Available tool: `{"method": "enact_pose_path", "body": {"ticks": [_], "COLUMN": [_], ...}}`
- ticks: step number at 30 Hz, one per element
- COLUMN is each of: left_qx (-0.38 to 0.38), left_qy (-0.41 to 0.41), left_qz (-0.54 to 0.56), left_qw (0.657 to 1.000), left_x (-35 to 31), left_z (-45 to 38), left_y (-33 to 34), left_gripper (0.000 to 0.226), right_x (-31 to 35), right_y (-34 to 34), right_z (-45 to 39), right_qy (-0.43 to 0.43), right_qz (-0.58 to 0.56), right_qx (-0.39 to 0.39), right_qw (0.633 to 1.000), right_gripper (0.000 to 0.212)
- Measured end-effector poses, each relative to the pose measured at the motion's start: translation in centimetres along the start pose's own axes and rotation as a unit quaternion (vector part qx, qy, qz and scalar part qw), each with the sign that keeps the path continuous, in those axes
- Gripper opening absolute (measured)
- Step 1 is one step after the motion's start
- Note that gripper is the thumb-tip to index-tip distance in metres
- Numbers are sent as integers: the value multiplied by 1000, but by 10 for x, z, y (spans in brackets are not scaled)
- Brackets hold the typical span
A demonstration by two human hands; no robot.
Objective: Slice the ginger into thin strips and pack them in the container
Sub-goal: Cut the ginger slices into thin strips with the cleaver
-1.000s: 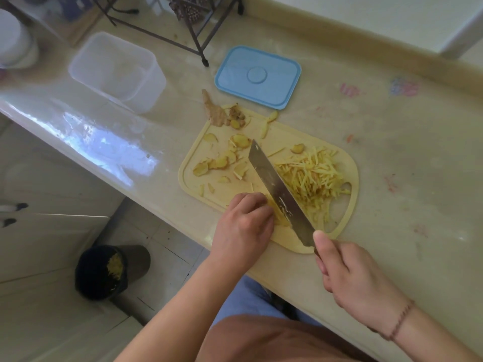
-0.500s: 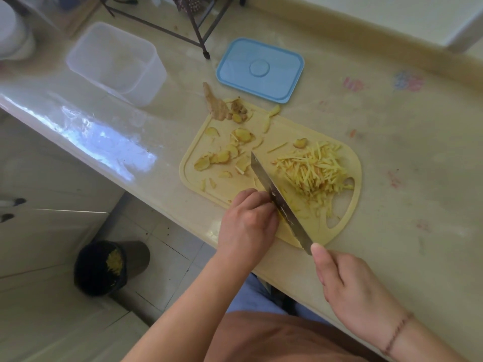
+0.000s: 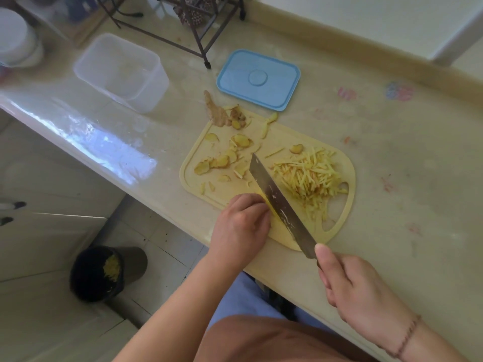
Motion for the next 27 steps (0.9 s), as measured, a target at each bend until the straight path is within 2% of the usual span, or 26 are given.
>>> {"method": "enact_pose_path", "body": {"ticks": [6,11,17,23,27], "left_qx": [9,42,66,25,10], "left_qy": [9,22,56,56,46], "left_qz": [-14,-35,-44,0,15], "left_qw": [1000,998,995,998,999], "left_x": [-1,-3,2,5,12], "left_z": [2,-1,-4,-2,1], "left_y": [3,5,7,0,-1], "left_gripper": [18,19,25,15,11], "right_x": [-7,-7,10,10,0], "right_y": [2,9,8,4,2], "right_z": [3,4,-13,-8,2], "right_qy": [4,-15,-2,17,13], "right_qz": [27,40,38,-18,-2], "right_qx": [-11,-39,-22,-7,-21], "right_qw": [1000,998,999,1000,1000], "right_gripper": [81,74,63,64,63]}}
Point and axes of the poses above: each hand's wrist, its own z-axis away from the middle knuckle, its own y-axis out of the palm, x = y × z, the point moved 3 cm from there along -z, towards the middle knuckle, and after that the axes turned 7 degrees about y, right-handed, at the moved point
